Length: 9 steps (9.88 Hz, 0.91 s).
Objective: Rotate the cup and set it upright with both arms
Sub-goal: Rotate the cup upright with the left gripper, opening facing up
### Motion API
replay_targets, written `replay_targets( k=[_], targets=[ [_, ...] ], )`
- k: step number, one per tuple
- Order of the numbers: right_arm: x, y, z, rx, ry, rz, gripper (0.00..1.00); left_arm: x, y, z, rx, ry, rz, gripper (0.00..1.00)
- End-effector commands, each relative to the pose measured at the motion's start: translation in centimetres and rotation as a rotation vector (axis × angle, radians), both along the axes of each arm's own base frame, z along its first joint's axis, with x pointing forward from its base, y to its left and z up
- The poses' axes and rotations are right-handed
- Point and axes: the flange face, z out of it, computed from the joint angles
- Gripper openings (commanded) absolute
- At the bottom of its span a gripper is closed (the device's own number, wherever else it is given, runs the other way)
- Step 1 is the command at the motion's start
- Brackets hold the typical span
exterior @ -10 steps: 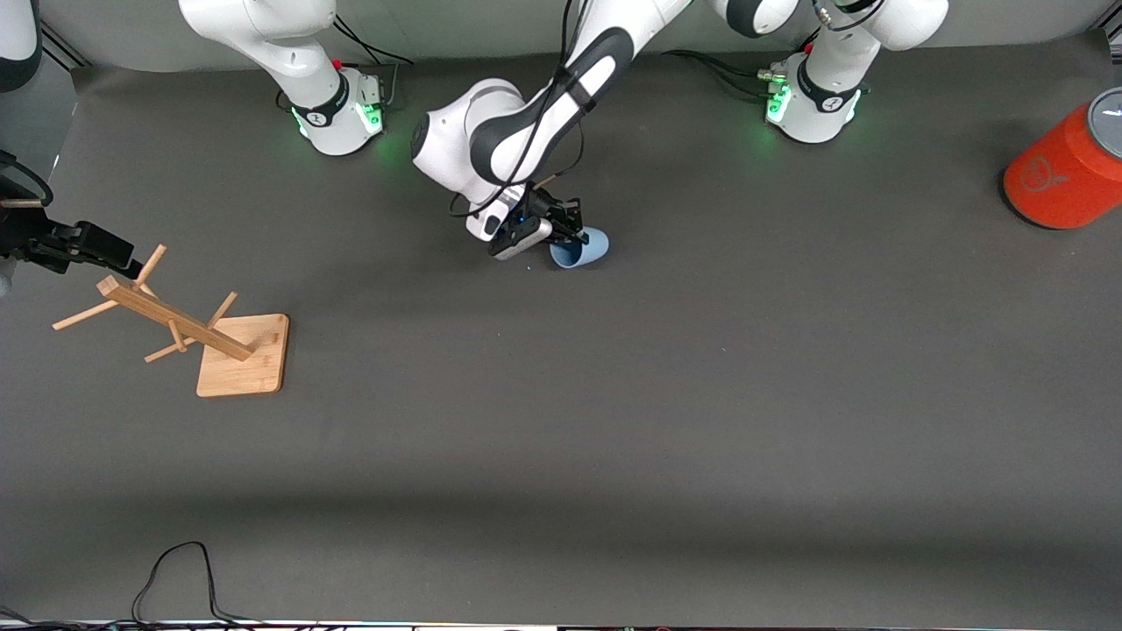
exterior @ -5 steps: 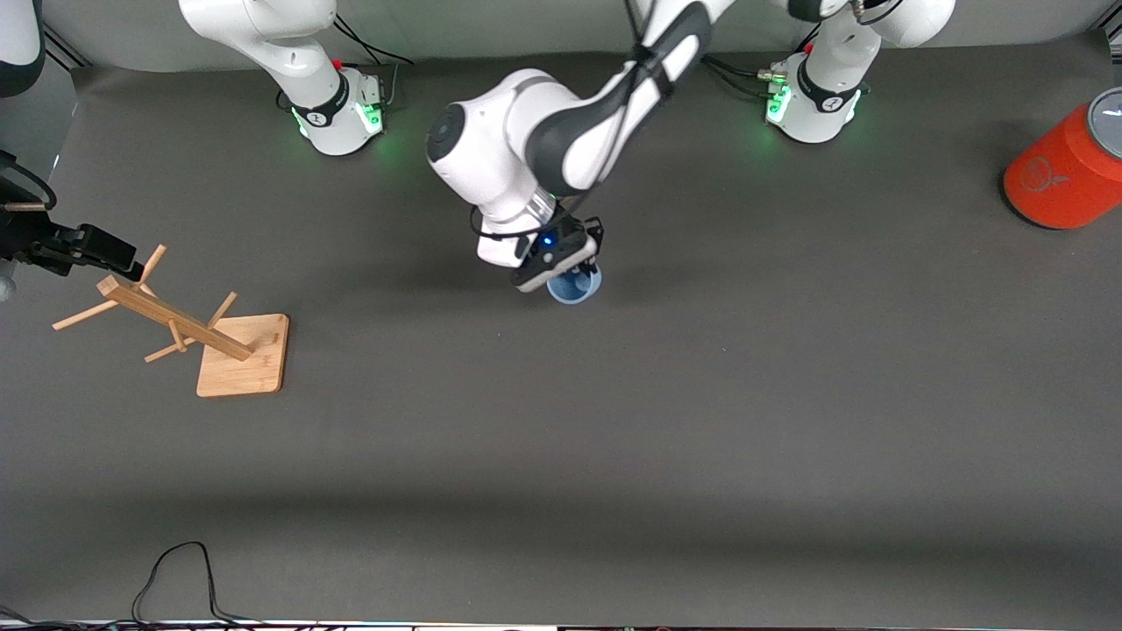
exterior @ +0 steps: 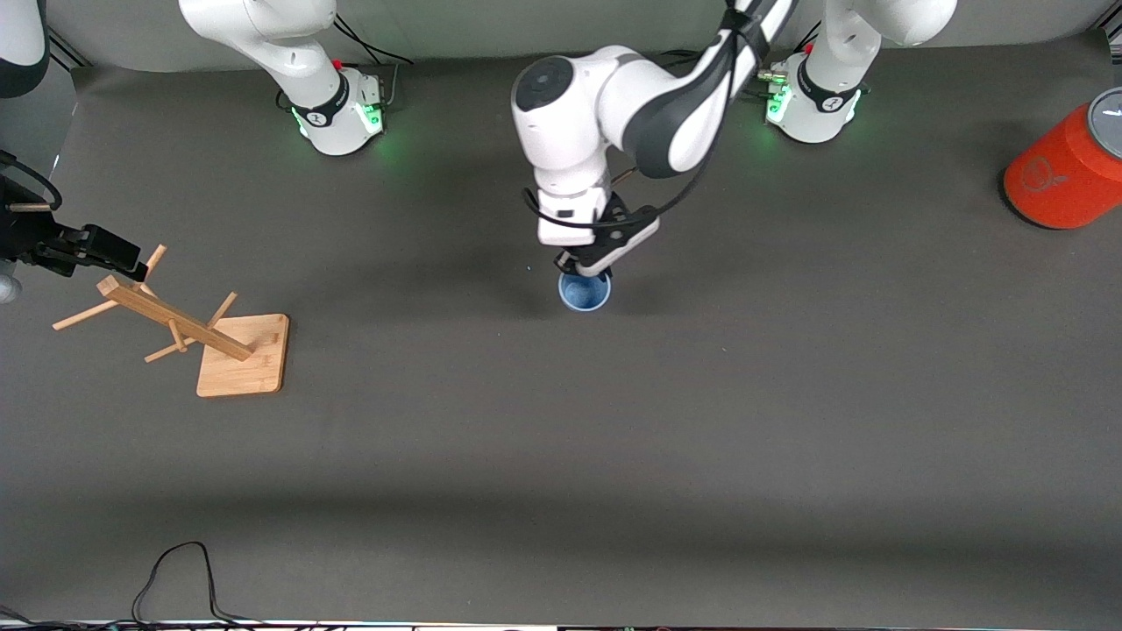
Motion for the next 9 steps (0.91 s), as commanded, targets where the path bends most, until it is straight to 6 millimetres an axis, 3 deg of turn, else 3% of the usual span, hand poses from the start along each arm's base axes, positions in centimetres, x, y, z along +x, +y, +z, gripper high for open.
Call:
replay_targets(
  k=[1, 3, 7, 9],
  targets=[
    [-0.1, 0.2, 0.1, 0.017, -0.011, 0.019, 1.0, -1.0, 1.3, -2.8, -0.071, -0.039, 0.208, 0.0],
    [-0.2, 0.2, 0.1, 0.018, -0.006, 0.017, 1.0, -2.6, 0.3, -5.5, -0.057, -0.056, 0.253, 0.0],
    [-0.5, 0.3, 0.3, 0.034, -0.005, 0.018, 1.0, -8.1, -3.6, -12.5, 0.043, -0.122, 0.291, 0.0],
    [-0.6, 0.2, 0.3, 0.034, -0.005, 0.017, 1.0, -9.4, -4.2, -14.0, 0.069, -0.144, 0.284, 0.0]
  ],
)
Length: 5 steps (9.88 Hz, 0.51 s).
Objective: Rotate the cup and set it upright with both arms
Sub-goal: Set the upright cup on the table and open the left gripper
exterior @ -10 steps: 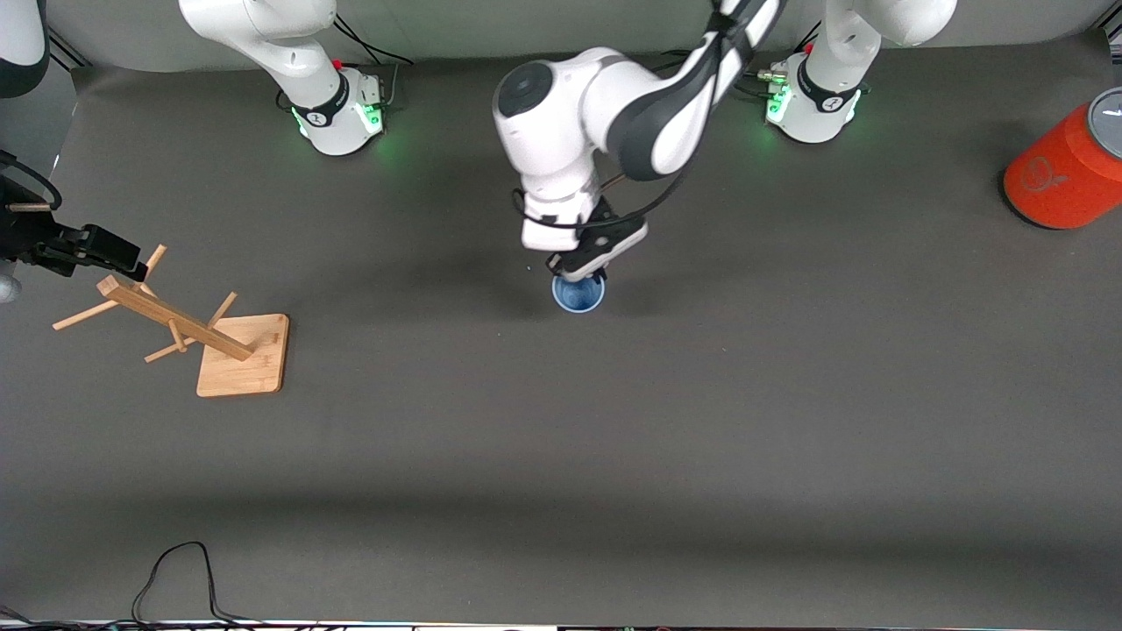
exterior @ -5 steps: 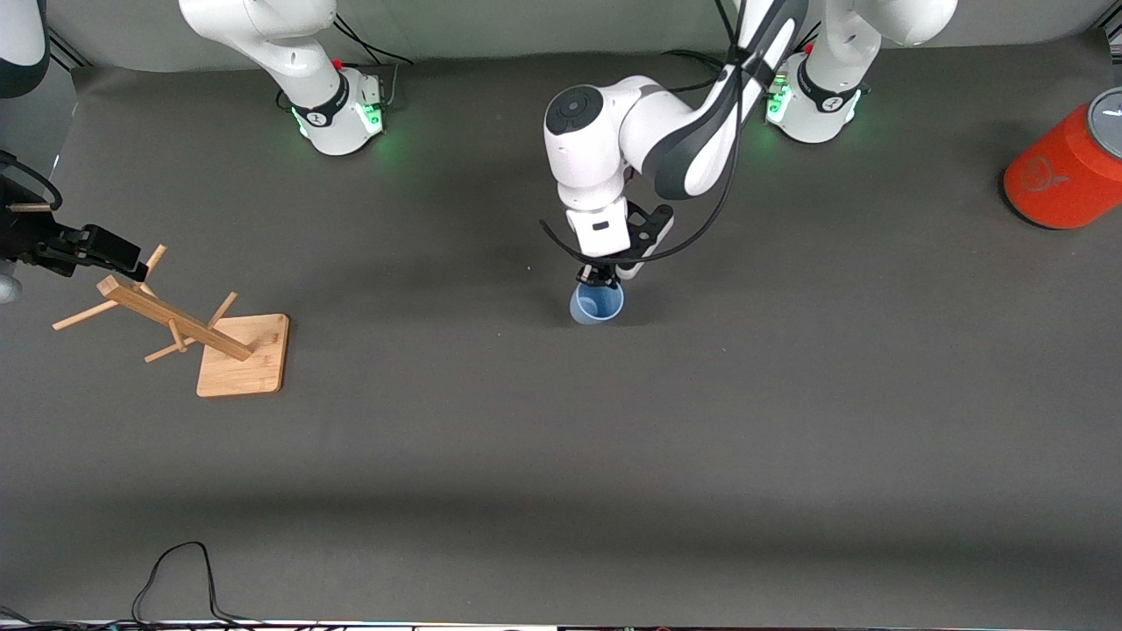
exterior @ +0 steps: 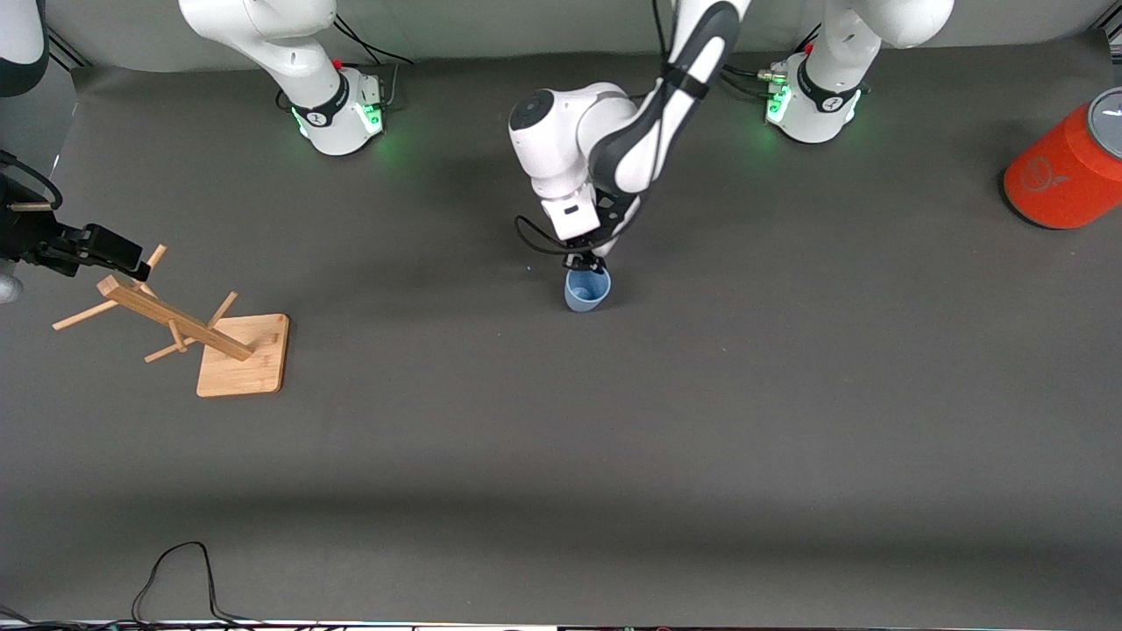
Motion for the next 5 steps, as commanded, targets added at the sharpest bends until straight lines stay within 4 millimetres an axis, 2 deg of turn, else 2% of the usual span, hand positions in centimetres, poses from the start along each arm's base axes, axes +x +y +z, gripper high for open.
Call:
replay_targets(
  k=[1, 2, 3, 4, 5],
  targets=[
    [-0.5, 0.06, 0.23, 0.02, -0.004, 0.017, 1.0, -0.08, -0.14, -0.5, 0.01, -0.023, 0.018, 0.0],
    [-0.5, 0.06, 0.23, 0.02, -0.004, 0.017, 1.0, 0.01, -0.11, -0.31, 0.007, -0.024, 0.018, 0.0],
    [-0.5, 0.06, 0.23, 0.02, -0.004, 0.018, 1.0, 0.12, -0.1, -0.24, 0.006, -0.025, 0.019, 0.04],
    [-0.5, 0.13, 0.23, 0.018, -0.004, 0.02, 1.0, 0.06, -0.2, -0.18, 0.006, -0.025, 0.012, 0.26],
    [-0.5, 0.05, 0.23, 0.018, -0.004, 0.02, 1.0, 0.31, -0.21, 0.04, 0.007, -0.026, 0.011, 0.41]
  ],
)
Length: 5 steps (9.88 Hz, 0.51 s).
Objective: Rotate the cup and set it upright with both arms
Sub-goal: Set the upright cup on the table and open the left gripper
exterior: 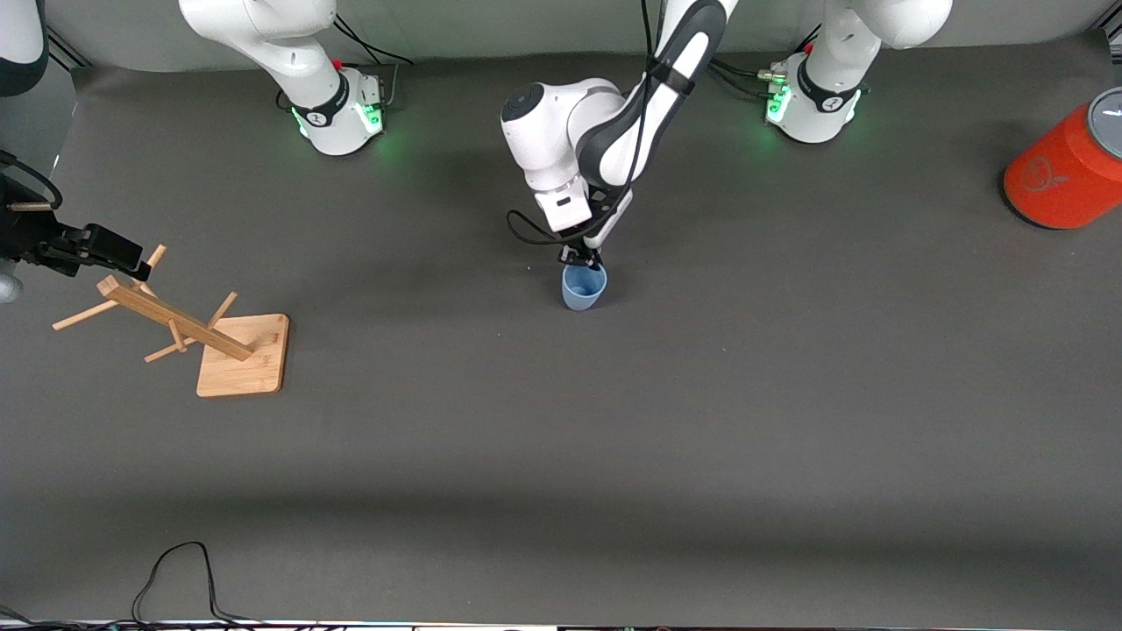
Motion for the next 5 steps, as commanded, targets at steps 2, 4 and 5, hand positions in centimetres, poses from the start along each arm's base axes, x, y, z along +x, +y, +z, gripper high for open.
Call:
replay_targets(
  k=[2, 4, 5],
  targets=[
    [-0.5, 0.2, 0.3, 0.018, -0.006, 0.026, 1.0, 0.5, -0.1, 0.2, 0.027, -0.013, 0.012, 1.0],
    [-0.6, 0.1, 0.4, 0.019, -0.008, 0.11, 1.0, 0.9, -0.1, 1.0, 0.023, -0.025, 0.005, 1.0],
    [-0.6, 0.1, 0.5, 0.02, -0.008, 0.112, 1.0, 1.2, -0.3, 2.2, 0.014, -0.026, -0.015, 1.0]
  ],
)
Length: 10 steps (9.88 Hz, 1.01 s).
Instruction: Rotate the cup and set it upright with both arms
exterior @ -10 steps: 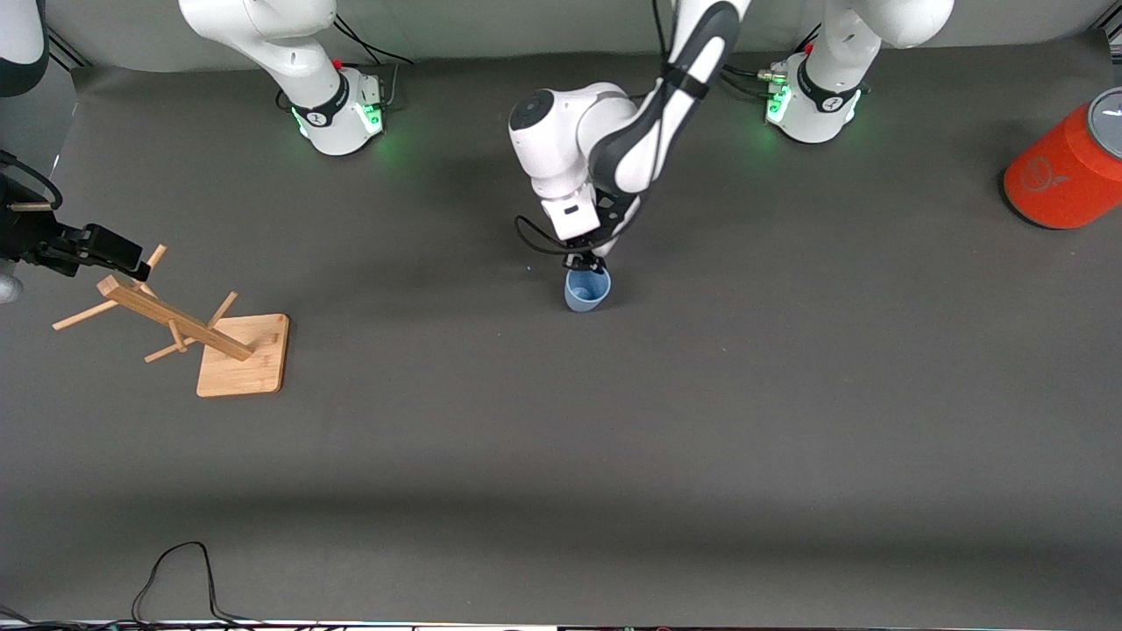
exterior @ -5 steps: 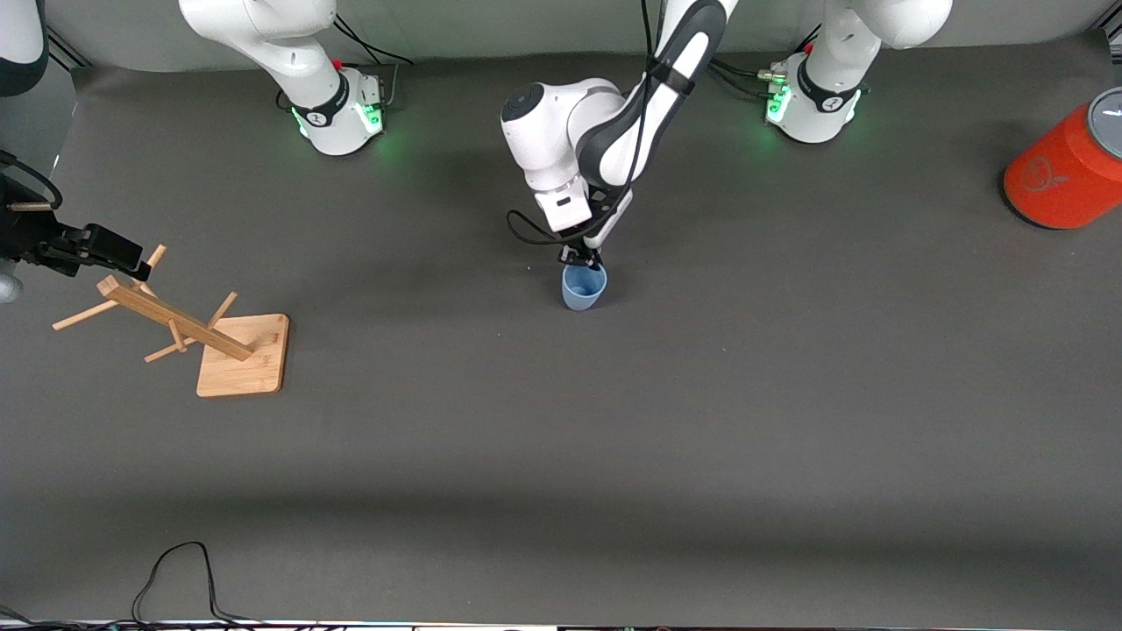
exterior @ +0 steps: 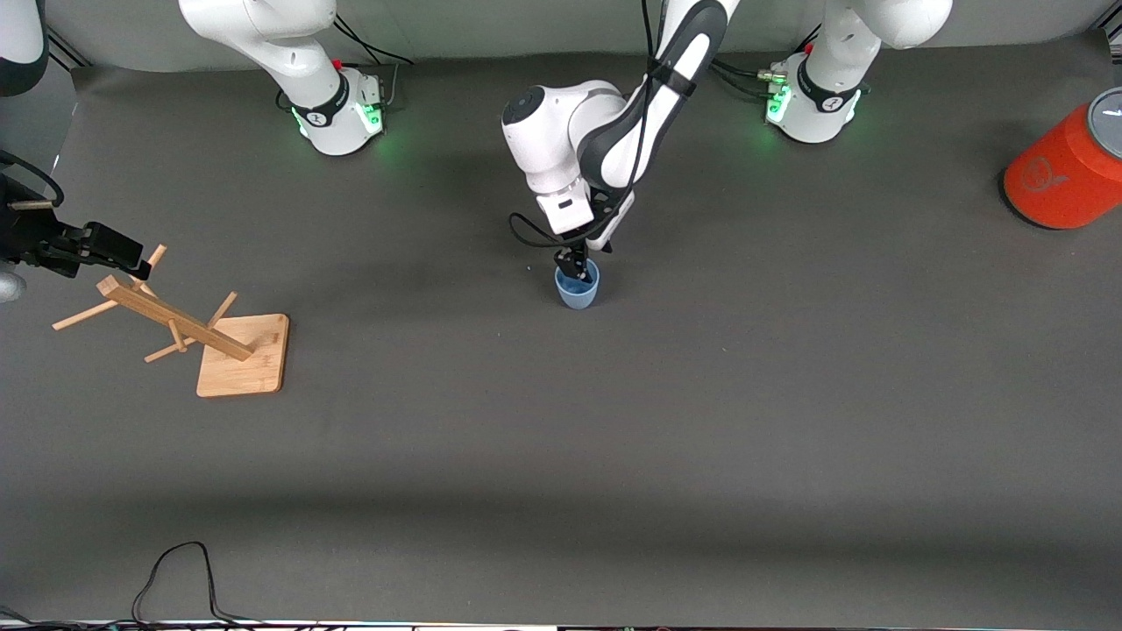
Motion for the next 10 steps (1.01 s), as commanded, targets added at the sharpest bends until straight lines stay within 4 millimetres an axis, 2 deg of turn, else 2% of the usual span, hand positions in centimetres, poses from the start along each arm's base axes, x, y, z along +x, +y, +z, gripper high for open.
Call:
replay_targets(
  k=[1, 2, 3, 4, 5, 7, 8, 10],
  targets=[
    [-0.6, 0.2, 0.4, 0.019, -0.005, 0.038, 1.0, 2.1, 0.3, 3.2, 0.002, -0.007, -0.031, 1.0],
    [-0.7, 0.7, 0.5, 0.02, -0.002, 0.047, 1.0, 4.0, 1.4, 5.5, -0.002, 0.014, -0.047, 1.0],
    [-0.7, 1.5, 0.6, 0.02, -0.005, 0.056, 1.0, 6.1, 3.3, 8.2, -0.039, 0.106, -0.129, 1.0],
    [-0.7, 1.5, 0.6, 0.02, -0.005, 0.056, 1.0, 7.2, 4.9, 11.4, -0.083, 0.221, -0.257, 1.0],
    [-0.7, 1.6, 0.6, 0.02, -0.007, 0.056, 1.0, 9.3, 8.0, 14.4, -0.094, 0.297, -0.358, 1.0],
    [-0.6, 1.1, 0.5, 0.02, -0.007, 0.044, 1.0, 12.0, 14.4, 20.0, -0.067, 0.376, -0.605, 1.0],
    [-0.5, 0.7, 0.3, 0.019, -0.004, 0.035, 1.0, 13.2, 17.9, 22.0, -0.045, 0.426, -0.74, 1.0],
    [-0.4, -0.1, 0.1, 0.018, -0.001, 0.023, 1.0, 15.4, 26.2, 26.3, -0.038, 0.455, -0.886, 1.0]
  ],
)
